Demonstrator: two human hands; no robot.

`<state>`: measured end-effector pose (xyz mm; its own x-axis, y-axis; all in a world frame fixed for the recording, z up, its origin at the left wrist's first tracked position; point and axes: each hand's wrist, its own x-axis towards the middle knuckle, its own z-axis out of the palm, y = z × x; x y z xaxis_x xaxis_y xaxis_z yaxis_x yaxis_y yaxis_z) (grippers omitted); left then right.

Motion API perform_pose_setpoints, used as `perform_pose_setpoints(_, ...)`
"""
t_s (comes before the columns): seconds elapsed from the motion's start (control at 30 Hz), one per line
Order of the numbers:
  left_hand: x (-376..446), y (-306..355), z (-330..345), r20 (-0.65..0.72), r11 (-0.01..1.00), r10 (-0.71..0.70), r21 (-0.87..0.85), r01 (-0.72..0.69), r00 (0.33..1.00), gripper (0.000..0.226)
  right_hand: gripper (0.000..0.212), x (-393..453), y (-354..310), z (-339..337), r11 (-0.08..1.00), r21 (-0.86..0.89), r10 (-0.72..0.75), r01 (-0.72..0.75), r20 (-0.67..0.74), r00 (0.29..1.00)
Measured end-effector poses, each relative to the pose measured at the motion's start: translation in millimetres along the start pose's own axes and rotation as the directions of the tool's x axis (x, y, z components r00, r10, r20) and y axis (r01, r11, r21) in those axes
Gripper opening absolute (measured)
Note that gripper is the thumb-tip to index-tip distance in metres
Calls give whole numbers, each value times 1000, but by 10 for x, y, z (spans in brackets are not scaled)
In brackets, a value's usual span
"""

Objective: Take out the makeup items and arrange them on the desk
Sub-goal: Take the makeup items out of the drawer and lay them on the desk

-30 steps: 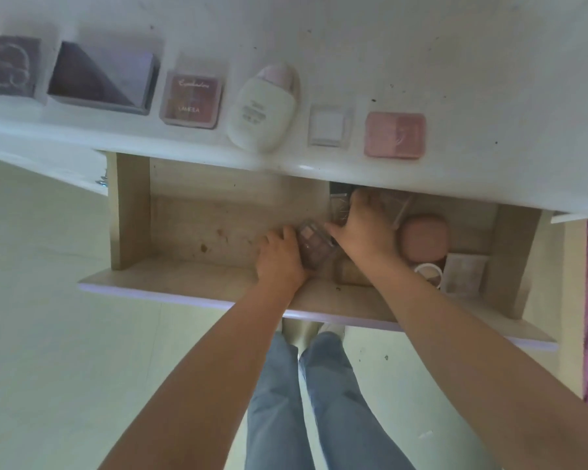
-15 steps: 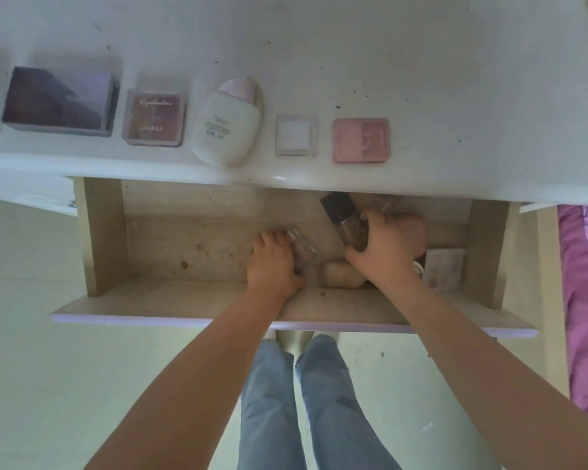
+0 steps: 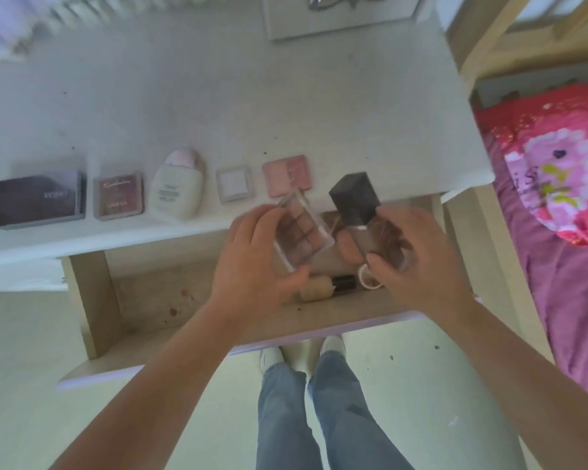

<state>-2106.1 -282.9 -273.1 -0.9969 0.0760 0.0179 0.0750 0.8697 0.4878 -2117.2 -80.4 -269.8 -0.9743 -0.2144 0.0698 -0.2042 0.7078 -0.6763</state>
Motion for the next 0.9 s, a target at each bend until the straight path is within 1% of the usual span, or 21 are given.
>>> perform_pose_setpoints(0.07, 245, 219, -130, 5, 999, 35, -31, -35, 999, 64, 46, 125, -23, -190, 999, -10, 50, -52, -85, 995)
perform_pose_setpoints(0.13, 529, 388, -197, 33, 997, 59, -43, -57, 998, 64, 50, 282, -10, -352, 992, -58, 103, -111, -132, 986)
perform_pose_setpoints(0.23, 917, 508, -168, 139, 996, 79, 34, -84, 987, 62, 52, 521, 43, -484, 970, -135, 180, -202, -161, 971)
perform_pose_setpoints(0.37, 1219, 524, -72, 268, 978, 89, 157, -135, 959, 54, 55, 726, 106, -525, 946, -210, 232, -246, -92, 968)
perform_pose_setpoints(0.53, 1286, 467, 43, 396, 957, 98, 215, -196, 913, 54, 49, 864, 214, -413, 932, -236, 279, -277, -24, 960)
perform_pose_setpoints(0.63, 1263, 415, 87, 411, 955, 97, 217, -201, 906, 55, 48, 906, 229, -344, 926, -242, 301, -289, 12, 954)
perform_pose_setpoints(0.73, 1259, 390, 89, 420, 953, 100, 219, -208, 902, 55, 48, 952, 213, -294, 917, -296, 291, -268, 35, 956)
perform_pose_setpoints(0.83, 1228, 400, 59, 460, 942, 98, 243, -232, 883, 64, 50, 979, 222, -271, 913, -318, 278, -254, 32, 960)
perform_pose_setpoints(0.9, 1177, 403, 43, 456, 932, 78, 283, -228, 886, 71, 50, 972, 234, -256, 917, -319, 260, -238, 27, 965)
